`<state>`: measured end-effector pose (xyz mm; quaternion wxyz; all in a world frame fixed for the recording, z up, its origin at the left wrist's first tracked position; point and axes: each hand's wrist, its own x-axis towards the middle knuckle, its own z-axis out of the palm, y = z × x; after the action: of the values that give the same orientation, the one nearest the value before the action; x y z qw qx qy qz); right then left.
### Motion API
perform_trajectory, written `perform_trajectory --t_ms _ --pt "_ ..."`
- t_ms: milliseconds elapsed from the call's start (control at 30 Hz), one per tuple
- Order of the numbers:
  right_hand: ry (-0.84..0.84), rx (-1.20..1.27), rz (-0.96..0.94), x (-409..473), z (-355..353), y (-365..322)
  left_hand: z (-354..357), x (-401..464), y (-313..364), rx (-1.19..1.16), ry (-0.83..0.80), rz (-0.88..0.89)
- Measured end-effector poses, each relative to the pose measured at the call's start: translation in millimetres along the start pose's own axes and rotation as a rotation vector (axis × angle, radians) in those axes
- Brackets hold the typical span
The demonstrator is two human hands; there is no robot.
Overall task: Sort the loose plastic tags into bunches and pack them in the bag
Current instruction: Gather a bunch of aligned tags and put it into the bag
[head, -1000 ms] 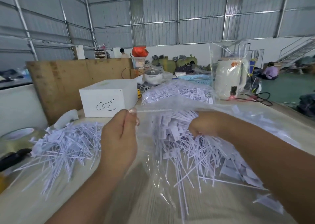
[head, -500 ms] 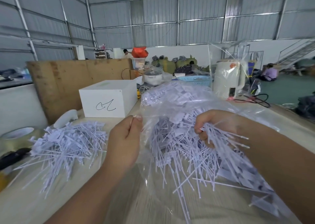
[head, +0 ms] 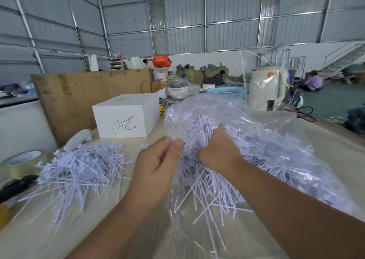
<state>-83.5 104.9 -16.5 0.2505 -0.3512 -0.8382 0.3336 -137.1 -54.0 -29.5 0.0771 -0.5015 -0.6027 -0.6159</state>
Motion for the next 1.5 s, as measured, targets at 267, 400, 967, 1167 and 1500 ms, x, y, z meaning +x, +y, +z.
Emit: perform_trajectory --t_ms 267,400,967,1167,1500 --pt "-0.072 -0.104 0.028 -9.7 2.9 13.5 6.4 -4.0 -23.1 0.496 -0.559 -0.254" --pt "-0.125 -0.081 0.042 -15.1 0.4 14.7 17.3 -8.2 -28.6 0.599 -0.578 -0.272" --pt "-0.382 0.018 0.003 -34.7 -17.5 7.4 1.5 7.3 -49.1 0.359 0.079 -0.356" --pt "-0.347 -0.050 -0.008 -36.3 -18.2 -0.6 8.0 4.5 -60.2 0.614 -0.104 -0.317" --pt "-0.037 0.287 -0.004 -19.2 -19.1 -3.5 6.8 2.3 -50.1 0.704 -0.449 -0.292"
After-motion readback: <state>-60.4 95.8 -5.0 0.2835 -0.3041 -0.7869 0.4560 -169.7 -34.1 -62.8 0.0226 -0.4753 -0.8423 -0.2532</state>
